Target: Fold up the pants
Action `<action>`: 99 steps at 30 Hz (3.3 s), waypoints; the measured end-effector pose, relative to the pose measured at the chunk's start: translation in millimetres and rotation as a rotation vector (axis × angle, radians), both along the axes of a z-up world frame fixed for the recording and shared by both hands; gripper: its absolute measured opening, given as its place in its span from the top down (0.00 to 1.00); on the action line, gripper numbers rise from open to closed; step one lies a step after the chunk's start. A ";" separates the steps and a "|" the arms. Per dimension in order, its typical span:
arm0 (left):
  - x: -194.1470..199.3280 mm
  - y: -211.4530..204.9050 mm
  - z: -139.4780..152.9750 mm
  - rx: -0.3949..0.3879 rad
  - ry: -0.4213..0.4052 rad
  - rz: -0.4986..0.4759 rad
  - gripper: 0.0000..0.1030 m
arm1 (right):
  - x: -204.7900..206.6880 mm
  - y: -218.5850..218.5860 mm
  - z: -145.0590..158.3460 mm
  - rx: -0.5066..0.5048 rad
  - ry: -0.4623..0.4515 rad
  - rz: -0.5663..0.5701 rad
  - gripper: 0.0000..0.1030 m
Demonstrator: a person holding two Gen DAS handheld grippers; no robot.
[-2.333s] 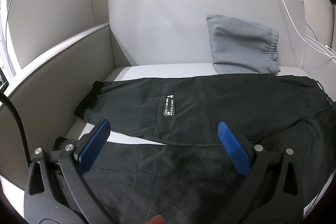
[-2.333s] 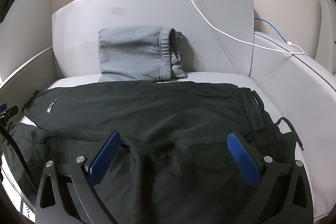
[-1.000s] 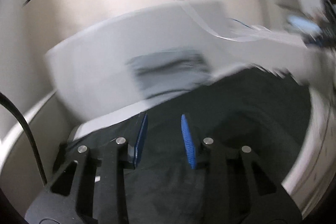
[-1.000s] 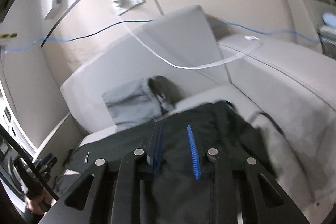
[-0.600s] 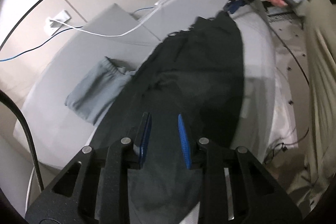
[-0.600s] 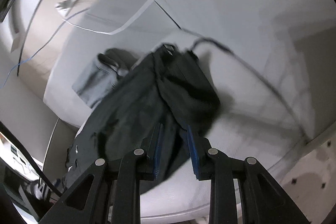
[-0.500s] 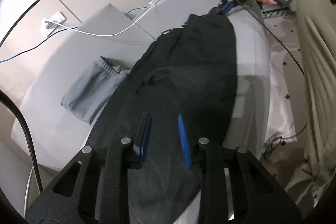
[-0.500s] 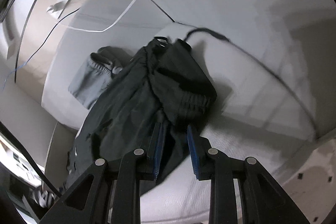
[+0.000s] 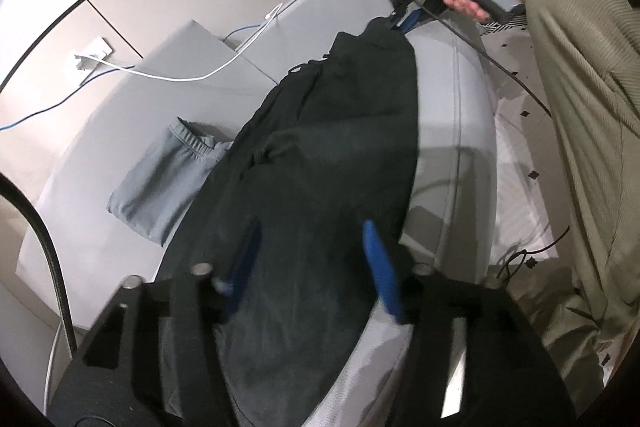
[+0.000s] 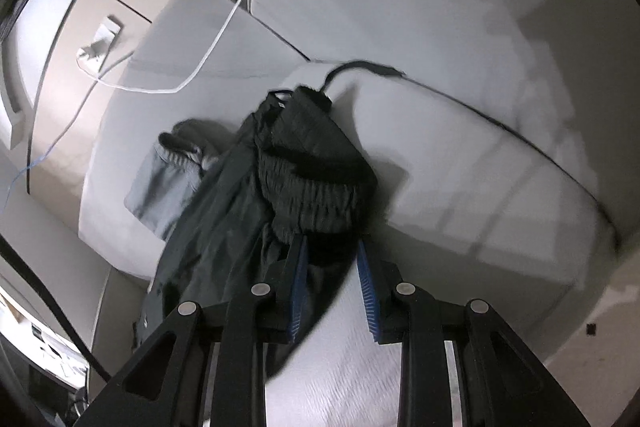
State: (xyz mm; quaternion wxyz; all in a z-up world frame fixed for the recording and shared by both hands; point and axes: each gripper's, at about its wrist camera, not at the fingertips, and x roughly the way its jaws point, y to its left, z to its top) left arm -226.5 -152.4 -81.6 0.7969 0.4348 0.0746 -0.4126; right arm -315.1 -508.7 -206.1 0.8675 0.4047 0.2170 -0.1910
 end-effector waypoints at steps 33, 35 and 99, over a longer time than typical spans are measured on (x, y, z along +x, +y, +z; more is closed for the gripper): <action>14.4 -15.0 -20.2 0.166 0.043 -0.014 1.00 | -21.4 8.0 32.2 0.127 -0.233 -0.046 0.88; 11.1 -9.1 -13.5 0.151 0.018 -0.018 1.00 | -25.1 10.0 36.3 0.122 -0.236 -0.036 0.88; 373.0 5.6 36.7 -0.158 0.479 0.578 0.15 | 269.5 -50.4 78.4 -0.070 0.201 -0.131 0.28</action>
